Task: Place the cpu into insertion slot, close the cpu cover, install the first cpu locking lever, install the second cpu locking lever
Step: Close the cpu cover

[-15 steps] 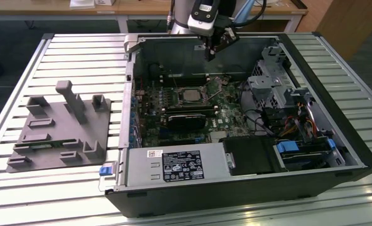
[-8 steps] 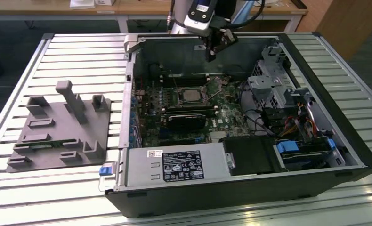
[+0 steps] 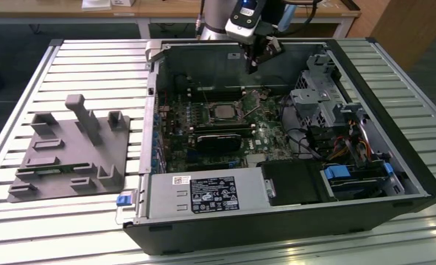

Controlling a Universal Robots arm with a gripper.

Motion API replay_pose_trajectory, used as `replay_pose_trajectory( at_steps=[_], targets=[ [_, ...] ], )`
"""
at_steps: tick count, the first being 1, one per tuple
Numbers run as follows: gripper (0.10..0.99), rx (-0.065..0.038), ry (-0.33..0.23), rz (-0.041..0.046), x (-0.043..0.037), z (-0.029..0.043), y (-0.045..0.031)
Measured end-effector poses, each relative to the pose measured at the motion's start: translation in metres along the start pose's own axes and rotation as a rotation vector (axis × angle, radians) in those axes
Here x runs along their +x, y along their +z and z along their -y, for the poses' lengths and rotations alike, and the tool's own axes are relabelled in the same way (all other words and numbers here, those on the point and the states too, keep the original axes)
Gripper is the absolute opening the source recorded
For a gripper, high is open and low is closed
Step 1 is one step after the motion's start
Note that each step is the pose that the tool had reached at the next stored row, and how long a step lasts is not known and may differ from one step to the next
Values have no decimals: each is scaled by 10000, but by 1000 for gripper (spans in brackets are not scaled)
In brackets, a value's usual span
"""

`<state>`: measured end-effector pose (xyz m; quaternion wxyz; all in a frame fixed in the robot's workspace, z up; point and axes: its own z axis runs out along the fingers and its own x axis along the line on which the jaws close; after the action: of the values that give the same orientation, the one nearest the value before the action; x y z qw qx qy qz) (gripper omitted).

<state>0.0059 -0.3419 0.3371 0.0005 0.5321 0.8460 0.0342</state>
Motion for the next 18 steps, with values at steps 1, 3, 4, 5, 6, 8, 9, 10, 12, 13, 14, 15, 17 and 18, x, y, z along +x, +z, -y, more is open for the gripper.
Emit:
replay_pose_trajectory(
  at_steps=[1, 3, 4, 5, 6, 8, 9, 10, 12, 13, 14, 15, 17, 18],
  targets=[
    [106, -2, 112, 4, 0, 0, 7],
    [106, -13, 479, 27, 0, 0, 17],
    [106, -20, 659, 37, 0, 1, 22],
    [106, -26, 833, 47, 0, 1, 28],
    [106, -33, 1013, 57, -1, 1, 34],
    [106, -46, 1385, 79, -1, 2, 47],
    [106, -53, 1564, 89, -1, 3, 54],
    [106, -59, 1741, 100, -1, 3, 61],
    [106, -72, 2095, 120, -2, 4, 76],
    [106, -78, 2260, 130, -2, 4, 84],
    [106, -83, 2394, 138, -2, 5, 94],
    [106, -84, 2508, 144, 0, 4, 105],
    [106, -73, 2634, 146, 6, 0, 129],
    [106, -40, 2668, 137, 7, -4, 141]
  ],
)
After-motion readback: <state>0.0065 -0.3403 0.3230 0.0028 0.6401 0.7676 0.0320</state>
